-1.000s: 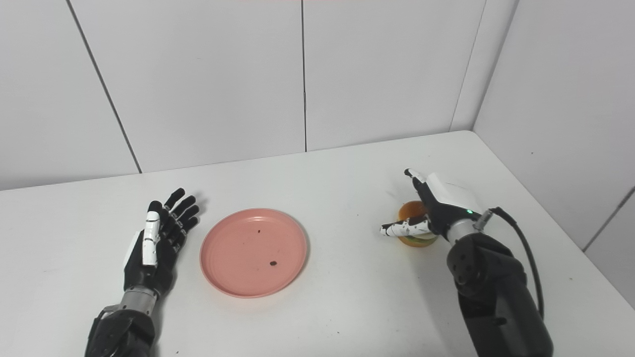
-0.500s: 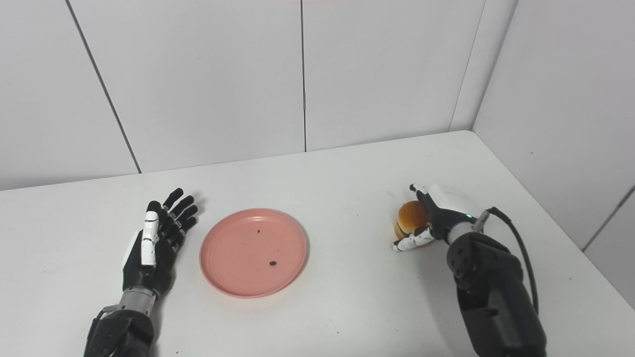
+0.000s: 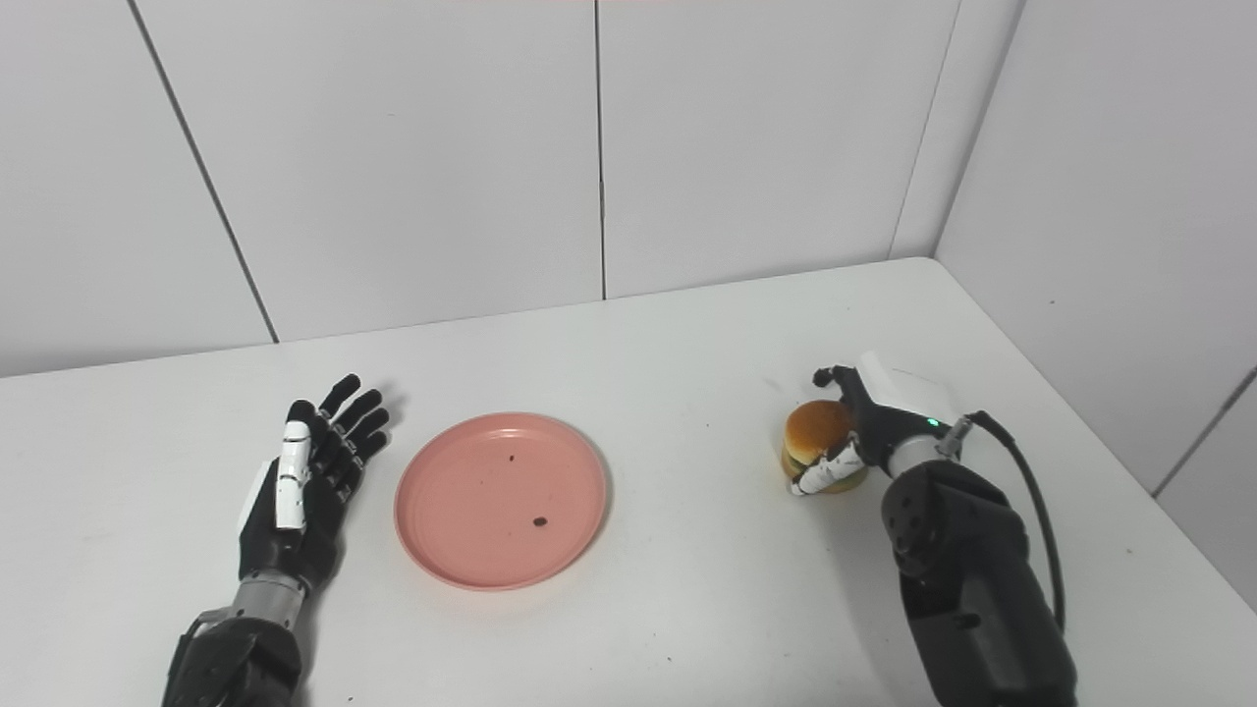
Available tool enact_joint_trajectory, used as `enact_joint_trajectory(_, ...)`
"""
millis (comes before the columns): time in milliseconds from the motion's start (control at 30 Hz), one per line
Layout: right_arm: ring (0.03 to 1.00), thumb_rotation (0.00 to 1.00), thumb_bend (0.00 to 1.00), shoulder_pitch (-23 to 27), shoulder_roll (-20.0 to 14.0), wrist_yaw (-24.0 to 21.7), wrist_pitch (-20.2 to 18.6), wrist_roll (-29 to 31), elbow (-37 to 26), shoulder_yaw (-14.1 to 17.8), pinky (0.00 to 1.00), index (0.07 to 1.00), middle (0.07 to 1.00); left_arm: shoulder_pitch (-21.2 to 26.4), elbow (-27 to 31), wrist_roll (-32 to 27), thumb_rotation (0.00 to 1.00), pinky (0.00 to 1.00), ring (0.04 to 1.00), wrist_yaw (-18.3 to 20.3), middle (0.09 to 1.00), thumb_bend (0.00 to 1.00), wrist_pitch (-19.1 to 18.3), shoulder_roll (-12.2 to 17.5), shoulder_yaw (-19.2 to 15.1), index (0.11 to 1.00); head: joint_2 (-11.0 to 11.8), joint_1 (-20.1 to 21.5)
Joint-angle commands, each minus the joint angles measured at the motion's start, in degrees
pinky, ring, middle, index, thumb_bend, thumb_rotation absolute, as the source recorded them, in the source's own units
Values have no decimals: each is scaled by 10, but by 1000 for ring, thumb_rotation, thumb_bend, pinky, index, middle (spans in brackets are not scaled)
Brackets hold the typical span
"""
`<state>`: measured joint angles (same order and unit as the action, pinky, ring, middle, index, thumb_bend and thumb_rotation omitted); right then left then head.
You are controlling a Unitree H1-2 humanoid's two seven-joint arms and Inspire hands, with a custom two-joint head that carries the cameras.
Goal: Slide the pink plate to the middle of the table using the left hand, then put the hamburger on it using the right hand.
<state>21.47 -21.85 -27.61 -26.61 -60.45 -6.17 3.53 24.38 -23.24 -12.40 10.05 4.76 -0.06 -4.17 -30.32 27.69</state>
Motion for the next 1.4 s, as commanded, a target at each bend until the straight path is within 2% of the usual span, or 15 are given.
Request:
enact_joint_trajectory(0, 397, 0, 526, 9, -9, 47, 0, 2, -14, 3, 165, 659, 501, -53, -32, -1, 1000, 914, 882, 1, 869, 536, -7, 13, -6, 860, 0, -1)
enact_joint_trajectory(100, 393, 0, 527, 7, 0, 99, 9, 37, -7, 12, 139, 614, 492, -54, -32, -2, 1000, 919, 887, 3, 874, 542, -11, 13, -5, 865, -1, -4)
enact_joint_trajectory(200, 408, 0, 519, 7, -3, 147, 23, 63, 5, 11, 159, 498, 491, -54, -29, -1, 1000, 916, 885, 1, 870, 556, -16, 13, -5, 861, -1, -8)
enact_joint_trajectory(267, 377, 0, 514, 8, -2, 174, 26, 74, 9, 9, 196, 514, 455, -55, -26, 1, 1000, 907, 881, -1, 869, 555, -18, 11, -4, 862, -2, -11)
enact_joint_trajectory(367, 379, 0, 513, 11, 7, 202, 21, 105, 4, 13, 251, 524, 463, -55, -29, 4, 1000, 908, 882, 1, 871, 556, -10, 10, 0, 866, -3, -23)
enact_joint_trajectory(433, 366, 0, 511, 10, 6, 215, 23, 120, 0, 11, 238, 534, 452, -56, -27, 4, 1000, 914, 886, 1, 873, 556, -9, 8, 1, 868, -3, -33)
enact_joint_trajectory(567, 406, 0, 516, 4, 14, 273, 75, 153, -3, 3, 201, 487, 490, -56, -31, 12, 1000, 908, 881, -8, 867, 579, -3, 0, 5, 860, -2, -52)
enact_joint_trajectory(733, 410, 0, 517, 3, 36, 326, 132, 190, -6, -17, 187, 482, 491, -59, -28, 22, 1000, 908, 878, -18, 866, 580, 0, -12, 9, 861, 1, -94)
enact_joint_trajectory(767, 383, 0, 512, 3, 38, 333, 140, 193, -7, -23, 195, 509, 463, -59, -27, 25, 1000, 905, 878, -21, 866, 583, 1, -14, 10, 861, 0, -97)
enact_joint_trajectory(967, 346, 0, 504, 5, 60, 325, 148, 208, -32, -53, 195, 541, 445, -64, -20, 40, 1000, 898, 873, -34, 864, 584, 4, -25, 19, 861, -1, -150)
enact_joint_trajectory(1033, 339, 0, 504, 8, 63, 327, 166, 221, -29, -62, 169, 534, 438, -67, -17, 44, 1000, 898, 871, -38, 863, 583, 4, -30, 22, 862, -1, -165)
enact_joint_trajectory(1100, 388, 0, 513, 11, 69, 329, 184, 237, -20, -68, 143, 492, 480, -70, -14, 53, 1000, 896, 872, -44, 865, 588, 5, -32, 26, 865, 0, -181)
enact_joint_trajectory(1167, 359, 0, 508, 14, 76, 333, 214, 260, -8, -75, 154, 512, 452, -73, -10, 63, 1000, 896, 873, -53, 867, 592, 2, -35, 31, 867, 0, -191)
enact_joint_trajectory(1233, 389, 0, 514, 16, 79, 332, 242, 277, 5, -82, 156, 490, 481, -75, -6, 71, 1000, 888, 868, -61, 864, 593, 0, -38, 35, 866, -1, -197)
enact_joint_trajectory(1367, 405, 0, 516, 20, 91, 337, 286, 272, 32, -119, 138, 481, 490, -74, -10, 76, 1000, 891, 867, -67, 863, 594, 11, -42, 35, 864, -3, -213)
